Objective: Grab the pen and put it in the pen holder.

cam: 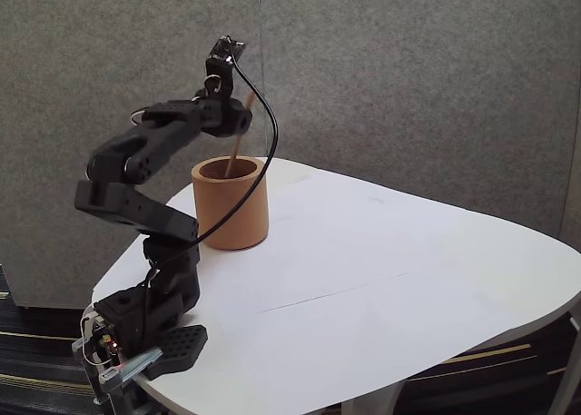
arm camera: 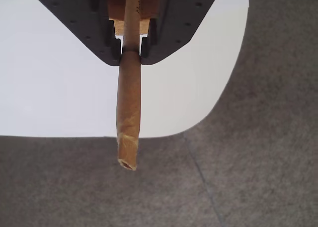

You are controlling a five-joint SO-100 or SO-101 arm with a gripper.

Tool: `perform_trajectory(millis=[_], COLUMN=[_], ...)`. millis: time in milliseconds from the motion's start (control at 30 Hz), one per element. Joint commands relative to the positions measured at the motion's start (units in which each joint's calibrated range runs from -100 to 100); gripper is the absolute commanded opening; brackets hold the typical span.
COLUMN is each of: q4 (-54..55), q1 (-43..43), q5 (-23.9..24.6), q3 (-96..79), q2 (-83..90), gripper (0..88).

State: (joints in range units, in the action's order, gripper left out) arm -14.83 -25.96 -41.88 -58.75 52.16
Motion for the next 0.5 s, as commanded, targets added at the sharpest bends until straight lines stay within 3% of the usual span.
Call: perform_trajectory(millis=[0, 467], q4=[2.5, 1.7], q1=[-1.3, -1.3], q5=[-0.3, -0.3], q3=[-2.8, -7.9], q2=[1.6, 6.3], gripper=[0.5, 1.1])
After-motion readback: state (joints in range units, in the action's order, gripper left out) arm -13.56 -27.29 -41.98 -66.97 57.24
